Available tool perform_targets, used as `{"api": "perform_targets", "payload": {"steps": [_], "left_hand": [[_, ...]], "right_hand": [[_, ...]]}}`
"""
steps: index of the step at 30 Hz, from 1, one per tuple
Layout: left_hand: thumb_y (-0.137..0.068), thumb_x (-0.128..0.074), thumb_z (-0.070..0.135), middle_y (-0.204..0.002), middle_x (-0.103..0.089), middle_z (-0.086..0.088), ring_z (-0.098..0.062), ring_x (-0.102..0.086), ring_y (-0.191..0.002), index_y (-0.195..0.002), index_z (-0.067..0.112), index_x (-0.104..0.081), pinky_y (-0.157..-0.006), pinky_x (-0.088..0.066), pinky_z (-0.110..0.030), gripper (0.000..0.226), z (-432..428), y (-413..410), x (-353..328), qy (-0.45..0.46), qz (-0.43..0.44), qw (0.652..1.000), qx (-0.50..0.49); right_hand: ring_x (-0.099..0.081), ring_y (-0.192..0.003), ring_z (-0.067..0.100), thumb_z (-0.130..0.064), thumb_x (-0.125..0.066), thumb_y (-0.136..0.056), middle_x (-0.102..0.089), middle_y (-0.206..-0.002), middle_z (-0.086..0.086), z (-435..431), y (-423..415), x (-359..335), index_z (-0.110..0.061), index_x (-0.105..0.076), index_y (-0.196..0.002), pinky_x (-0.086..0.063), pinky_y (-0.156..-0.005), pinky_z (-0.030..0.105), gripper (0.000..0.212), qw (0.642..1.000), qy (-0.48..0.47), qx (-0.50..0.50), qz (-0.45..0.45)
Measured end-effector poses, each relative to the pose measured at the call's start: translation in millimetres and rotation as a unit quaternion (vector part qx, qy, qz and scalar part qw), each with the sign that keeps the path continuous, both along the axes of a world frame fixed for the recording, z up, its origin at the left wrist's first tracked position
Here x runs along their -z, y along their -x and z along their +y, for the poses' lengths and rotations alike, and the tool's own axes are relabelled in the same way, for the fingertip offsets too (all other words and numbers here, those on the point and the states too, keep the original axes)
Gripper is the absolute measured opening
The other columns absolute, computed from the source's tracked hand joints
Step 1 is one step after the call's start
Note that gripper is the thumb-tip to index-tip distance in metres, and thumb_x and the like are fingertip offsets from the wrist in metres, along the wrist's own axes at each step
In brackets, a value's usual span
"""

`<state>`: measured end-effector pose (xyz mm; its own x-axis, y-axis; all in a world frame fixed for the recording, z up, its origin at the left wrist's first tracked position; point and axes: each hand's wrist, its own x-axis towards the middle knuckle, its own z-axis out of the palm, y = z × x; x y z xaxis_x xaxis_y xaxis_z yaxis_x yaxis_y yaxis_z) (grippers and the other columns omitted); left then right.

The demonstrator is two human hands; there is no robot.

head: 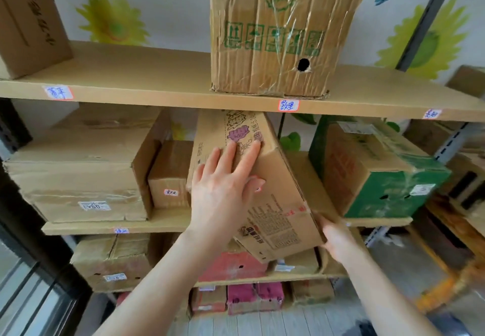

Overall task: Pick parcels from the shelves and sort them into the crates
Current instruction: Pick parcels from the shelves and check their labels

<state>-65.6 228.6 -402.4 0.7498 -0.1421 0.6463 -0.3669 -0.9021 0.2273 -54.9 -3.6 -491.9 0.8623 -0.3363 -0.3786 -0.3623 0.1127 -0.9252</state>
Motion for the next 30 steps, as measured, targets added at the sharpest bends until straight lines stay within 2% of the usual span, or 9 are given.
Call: {"api": "perform_targets", "payload": {"steps": [2, 4, 7, 10, 13, 17, 19, 25, 30], "left_hand": [[-0.083, -0.046, 0.049, -0.129, -0.06, -0.01, -0.036, -0.058, -0.116, -0.133, 0.028, -0.043, -0.087, -0.05, -0.049, 0.054, -7.6, 0.4, -2.5, 0.001, 0.008, 1.0, 0.0], [-0.081, -0.052, 0.051, -0.129, -0.06, -0.01, -0.033, -0.058, -0.117, -0.129, 0.021, -0.051, -0.089, -0.051, -0.046, 0.057, -7.8, 1.8, -1.9, 0.032, 0.0, 0.999, 0.033], [-0.082, -0.05, 0.051, -0.137, -0.049, -0.014, -0.026, -0.047, -0.128, -0.124, 0.01, -0.058, -0.101, -0.037, -0.025, 0.059, 9.2, 4.3, 5.6, 0.229, 0.016, 0.97, 0.077], [-0.085, -0.054, 0.053, -0.151, -0.03, -0.007, -0.009, -0.026, -0.137, -0.138, 0.014, -0.039, -0.107, -0.02, -0.024, 0.068, 19.8, 9.7, 6.9, 0.442, 0.209, 0.871, 0.043], [-0.087, -0.053, 0.047, -0.13, -0.056, 0.0, 0.0, -0.053, -0.105, -0.123, 0.022, -0.047, -0.102, -0.041, -0.035, 0.044, 13.6, 17.0, 6.2, 0.587, 0.317, 0.737, 0.112], [-0.089, -0.053, 0.043, -0.109, -0.063, 0.013, 0.015, -0.058, -0.088, -0.12, 0.021, -0.054, -0.073, -0.047, -0.004, 0.038, 17.7, 37.4, -3.9, 0.581, 0.258, 0.762, 0.12], [-0.089, -0.051, 0.046, -0.109, -0.065, 0.015, 0.01, -0.061, -0.092, -0.123, 0.026, -0.054, -0.066, -0.047, -0.003, 0.04, 21.6, 47.6, -12.8, 0.563, 0.235, 0.78, 0.141], [-0.077, -0.025, 0.077, -0.142, -0.045, 0.016, -0.001, -0.037, -0.133, -0.142, 0.035, -0.034, -0.113, -0.029, -0.034, 0.077, 2.1, 63.1, -22.4, 0.463, 0.228, 0.837, 0.184], [-0.094, -0.038, 0.045, -0.151, -0.033, 0.011, 0.002, -0.024, -0.139, -0.142, 0.03, -0.036, -0.117, -0.023, -0.027, 0.05, -24.3, 65.3, -8.5, 0.355, 0.215, 0.886, 0.209]], "right_hand": [[-0.052, -0.115, 0.023, -0.038, -0.052, -0.092, -0.056, -0.124, 0.004, 8.8, -4.6, -49.8, -0.014, -0.049, -0.133, -0.041, -0.097, 0.036, 0.048, 0.985, 0.158, 0.014, -0.068], [-0.054, -0.107, 0.009, -0.047, -0.047, -0.091, -0.058, -0.112, -0.011, 32.6, 1.7, -107.6, -0.024, -0.054, -0.123, -0.043, -0.093, 0.028, 0.04, 0.963, 0.175, -0.066, -0.192], [-0.058, -0.095, 0.003, -0.06, -0.047, -0.086, -0.059, -0.098, -0.015, 71.1, 7.5, -151.6, -0.033, -0.055, -0.104, -0.045, -0.082, 0.022, 0.034, 0.934, 0.213, -0.193, -0.215], [-0.056, -0.104, 0.012, -0.055, -0.051, -0.085, -0.059, -0.109, -0.007, 90.8, 8.1, -151.5, -0.035, -0.044, -0.103, -0.043, -0.091, 0.03, 0.027, 0.923, 0.255, -0.201, -0.208], [-0.056, -0.107, 0.017, -0.045, -0.05, -0.09, -0.059, -0.112, -0.003, 97.9, 14.1, -153.7, -0.032, -0.042, -0.107, -0.044, -0.093, 0.034, 0.023, 0.932, 0.24, -0.193, -0.191], [-0.059, -0.105, 0.016, -0.04, -0.049, -0.092, -0.063, -0.112, -0.002, 94.6, 30.4, -152.0, -0.028, -0.048, -0.114, -0.046, -0.085, 0.032, 0.025, 0.949, 0.175, -0.188, -0.181], [-0.062, -0.098, 0.013, -0.042, -0.048, -0.091, -0.067, -0.109, -0.001, 89.6, 40.2, -146.4, -0.026, -0.051, -0.12, -0.044, -0.072, 0.028, 0.033, 0.964, 0.106, -0.171, -0.172], [-0.062, -0.098, 0.019, -0.037, -0.045, -0.093, -0.072, -0.094, -0.002, 59.4, 62.4, -106.2, -0.028, -0.061, -0.103, -0.045, -0.084, 0.037, 0.021, 0.981, -0.114, -0.063, -0.143], [-0.061, -0.109, 0.023, -0.038, -0.038, -0.096, -0.066, -0.117, 0.009, 15.0, 67.4, -88.7, -0.018, -0.053, -0.127, -0.049, -0.084, 0.038, 0.04, 0.967, -0.218, 0.024, -0.128]]}}
